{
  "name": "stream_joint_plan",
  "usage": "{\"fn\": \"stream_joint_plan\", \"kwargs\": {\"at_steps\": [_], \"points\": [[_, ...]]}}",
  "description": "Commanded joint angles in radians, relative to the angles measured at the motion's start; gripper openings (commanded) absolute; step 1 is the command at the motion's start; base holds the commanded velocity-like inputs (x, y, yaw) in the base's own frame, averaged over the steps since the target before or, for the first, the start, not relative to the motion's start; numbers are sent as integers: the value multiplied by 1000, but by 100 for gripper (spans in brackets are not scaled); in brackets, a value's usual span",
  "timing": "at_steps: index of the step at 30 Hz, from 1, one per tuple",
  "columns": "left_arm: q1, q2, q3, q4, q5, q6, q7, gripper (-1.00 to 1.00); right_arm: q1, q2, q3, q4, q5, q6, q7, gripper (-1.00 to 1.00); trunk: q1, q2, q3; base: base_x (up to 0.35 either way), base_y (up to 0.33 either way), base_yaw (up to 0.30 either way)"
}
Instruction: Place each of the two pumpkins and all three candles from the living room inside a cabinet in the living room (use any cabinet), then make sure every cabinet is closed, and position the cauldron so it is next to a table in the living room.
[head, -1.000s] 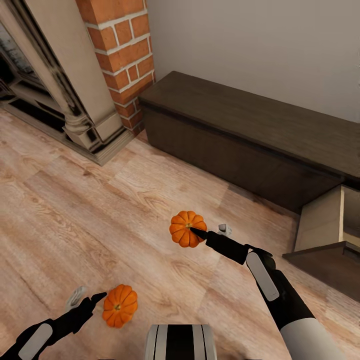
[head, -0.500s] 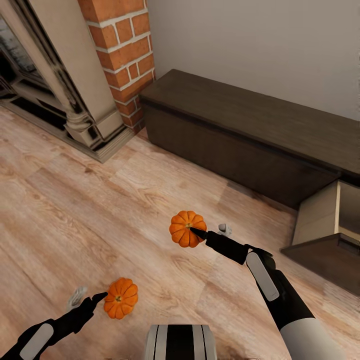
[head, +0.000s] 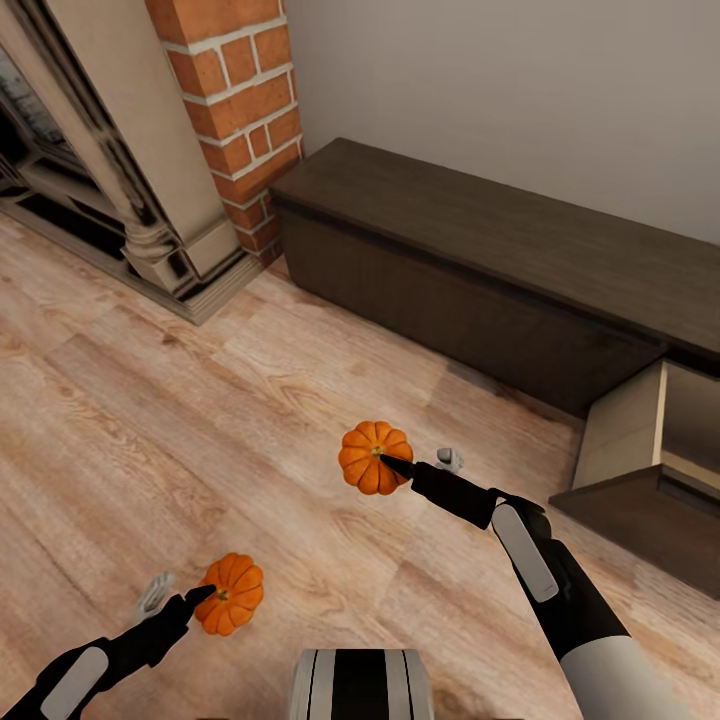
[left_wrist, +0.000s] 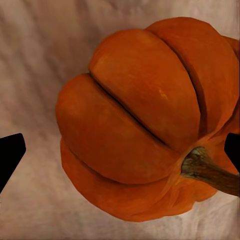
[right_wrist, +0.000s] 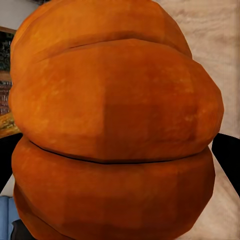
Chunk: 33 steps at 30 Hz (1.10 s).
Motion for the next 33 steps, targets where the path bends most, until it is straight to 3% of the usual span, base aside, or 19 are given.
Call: {"fn": "stream_joint_plan", "kwargs": {"at_steps": [1,11,17,22,33], "points": [[0,1,2,0,7,8,0,100,0,-1,1,0,-6,4,-1,-100,0,0,-1,13,-13,0],[0,6,2,0,9,9,-6,100,0,-1,1,0,-6,3,-1,-100,2,-1,-20,2,-2,0],[0,6,-13,0,9,10,-109,100,0,-1,1,1,-6,4,0,-100,2,-1,-20,0,0,0],[0,6,-45,0,9,10,-128,100,0,-1,1,1,-6,3,2,-100,3,-2,-24,0,0,0],[0,6,-52,-12,8,7,-147,100,0,-1,1,1,-7,4,2,-100,3,-2,-31,0,0,0]]}}
